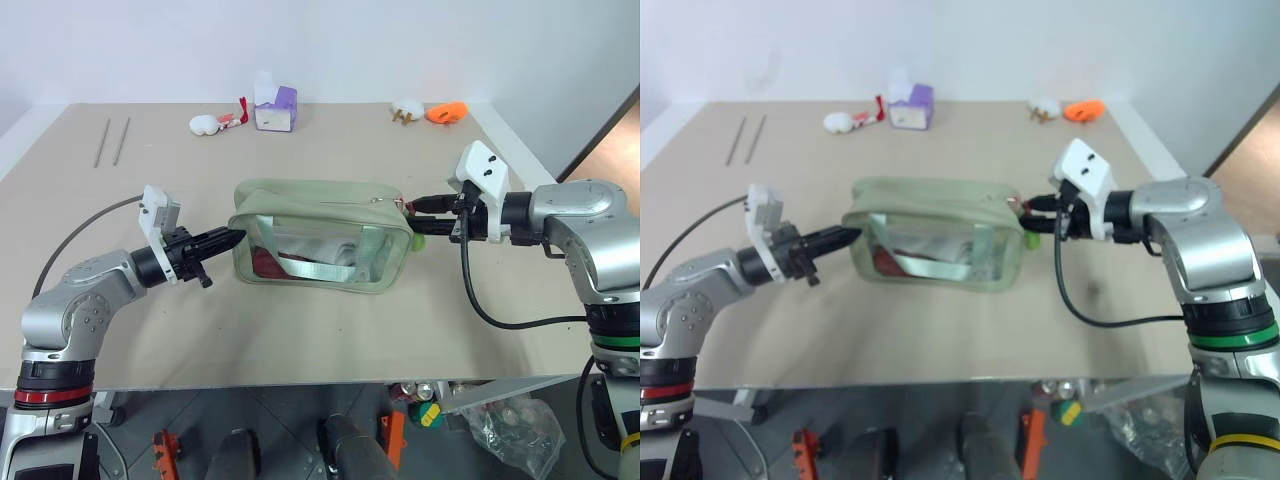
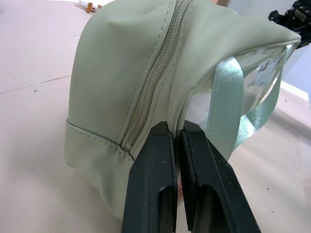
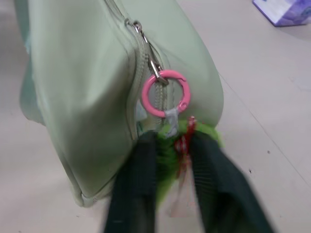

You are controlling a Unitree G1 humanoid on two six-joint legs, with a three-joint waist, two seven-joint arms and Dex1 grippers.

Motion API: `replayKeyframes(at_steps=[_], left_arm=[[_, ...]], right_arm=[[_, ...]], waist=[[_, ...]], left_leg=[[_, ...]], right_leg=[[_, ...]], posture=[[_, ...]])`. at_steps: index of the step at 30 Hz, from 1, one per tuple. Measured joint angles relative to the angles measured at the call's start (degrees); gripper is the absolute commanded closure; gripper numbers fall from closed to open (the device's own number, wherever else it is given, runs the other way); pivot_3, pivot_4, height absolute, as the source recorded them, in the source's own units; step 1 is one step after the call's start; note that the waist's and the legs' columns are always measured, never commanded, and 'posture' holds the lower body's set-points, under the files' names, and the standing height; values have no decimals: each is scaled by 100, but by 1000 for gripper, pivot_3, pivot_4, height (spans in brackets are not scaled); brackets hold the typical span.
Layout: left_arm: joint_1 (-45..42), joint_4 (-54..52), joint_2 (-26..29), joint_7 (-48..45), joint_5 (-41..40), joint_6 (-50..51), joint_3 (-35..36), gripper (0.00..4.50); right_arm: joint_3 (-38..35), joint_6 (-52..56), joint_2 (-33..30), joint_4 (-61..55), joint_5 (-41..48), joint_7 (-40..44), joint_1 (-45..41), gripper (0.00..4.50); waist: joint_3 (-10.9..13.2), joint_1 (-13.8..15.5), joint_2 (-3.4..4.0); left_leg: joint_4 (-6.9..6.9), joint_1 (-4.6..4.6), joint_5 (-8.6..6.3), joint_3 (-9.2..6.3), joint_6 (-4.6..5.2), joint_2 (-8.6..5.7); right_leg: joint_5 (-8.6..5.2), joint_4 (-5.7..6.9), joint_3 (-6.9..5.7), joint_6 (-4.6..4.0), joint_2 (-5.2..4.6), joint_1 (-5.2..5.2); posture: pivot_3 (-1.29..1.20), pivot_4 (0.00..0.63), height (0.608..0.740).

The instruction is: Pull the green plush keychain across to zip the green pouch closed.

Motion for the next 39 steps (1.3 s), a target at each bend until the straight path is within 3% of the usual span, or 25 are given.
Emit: replayKeyframes(at_steps=[12, 24, 32, 39], left_arm=[[0, 0, -25, -6, 0, -6, -1, 4500], [-1, -1, -42, -24, 2, -7, -8, 4500], [12, -1, -62, -24, 5, -5, -10, 4500], [41, -17, -72, 54, -19, 42, -2, 4500]], right_arm=[[25, -383, -163, 146, -296, 34, -112, 4471], [350, -1321, -999, 585, -1122, 483, 20, 4471], [1351, -1712, -72, 320, -1975, -87, 802, 4471], [1798, -2815, 147, 973, -3147, -751, 748, 4471]], waist=[[0, 17, 0], [0, 19, 0], [-3, 22, -4], [-31, -16, -43]], left_leg=[[1, -2, 0, 0, 0, -1], [0, 3, 0, 4, 0, -2], [1, 1, 1, 3, -2, -1], [6, 53, 6, 8, -9, 2]], right_leg=[[-1, -1, 0, 2, -2, 0], [-2, -1, 3, -1, -3, 0], [-1, 1, 3, 2, -2, 0], [-5, 1, 7, -29, 2, 39]], posture=[[0, 150, 740], [0, 150, 740], [0, 150, 740], [0, 150, 740]])
